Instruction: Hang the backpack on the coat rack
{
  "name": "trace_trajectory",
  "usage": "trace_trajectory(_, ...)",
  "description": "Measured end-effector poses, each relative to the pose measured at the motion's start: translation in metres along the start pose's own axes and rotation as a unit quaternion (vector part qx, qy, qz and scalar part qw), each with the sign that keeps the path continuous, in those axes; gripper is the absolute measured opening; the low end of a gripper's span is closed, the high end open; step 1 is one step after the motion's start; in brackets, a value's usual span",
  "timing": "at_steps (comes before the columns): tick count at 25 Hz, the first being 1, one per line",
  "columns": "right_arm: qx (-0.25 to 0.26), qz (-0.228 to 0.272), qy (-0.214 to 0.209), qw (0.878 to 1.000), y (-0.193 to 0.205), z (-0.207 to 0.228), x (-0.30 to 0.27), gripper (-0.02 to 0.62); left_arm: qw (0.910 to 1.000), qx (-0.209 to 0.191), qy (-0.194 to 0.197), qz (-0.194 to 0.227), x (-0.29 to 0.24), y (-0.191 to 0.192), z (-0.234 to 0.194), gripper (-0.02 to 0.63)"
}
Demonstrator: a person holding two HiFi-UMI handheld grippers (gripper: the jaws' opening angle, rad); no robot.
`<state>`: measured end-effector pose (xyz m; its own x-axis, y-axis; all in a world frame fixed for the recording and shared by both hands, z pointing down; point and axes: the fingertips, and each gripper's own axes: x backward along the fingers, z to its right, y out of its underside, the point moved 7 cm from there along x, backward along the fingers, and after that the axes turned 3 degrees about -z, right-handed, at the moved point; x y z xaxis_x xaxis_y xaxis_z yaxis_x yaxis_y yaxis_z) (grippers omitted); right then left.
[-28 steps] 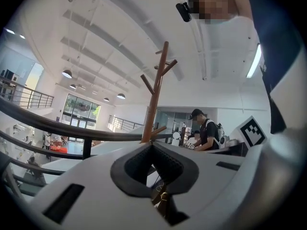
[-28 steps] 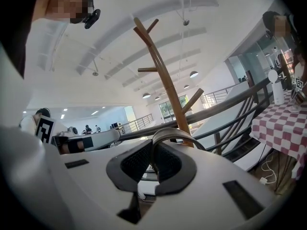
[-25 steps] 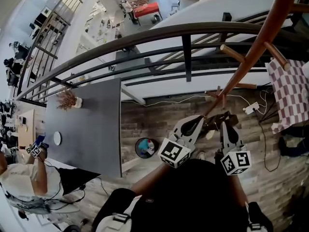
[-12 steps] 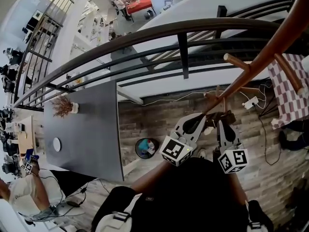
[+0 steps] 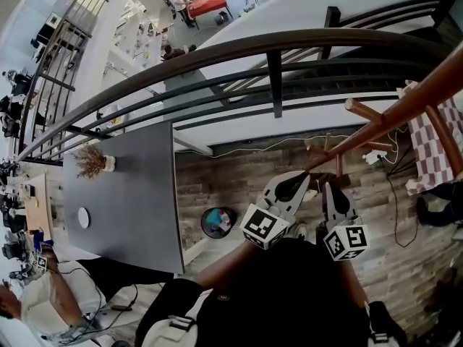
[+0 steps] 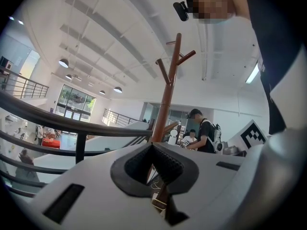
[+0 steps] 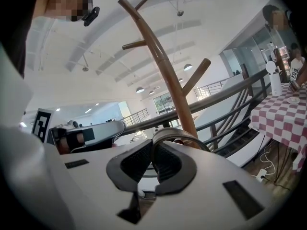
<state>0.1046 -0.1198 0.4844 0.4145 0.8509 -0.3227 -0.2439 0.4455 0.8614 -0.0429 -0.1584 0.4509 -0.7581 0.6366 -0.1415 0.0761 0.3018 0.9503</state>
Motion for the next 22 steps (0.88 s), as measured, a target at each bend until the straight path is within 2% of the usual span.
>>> trace_trajectory(14, -0.009, -0.022, 0.008, 1.000, 0.011, 0.001, -0.022, 0.027, 0.9998, 0.013, -0.007, -0.009, -0.004, 0.001, -0.025, 0.008)
trace_trajectory(22, -0.014, -0.024, 0.022, 0.999, 0.016, 0.006, -0.027, 0.026, 0.9998, 0.017, 0.005, -0.014, -0.011, 0.005, -0.032, 0.008)
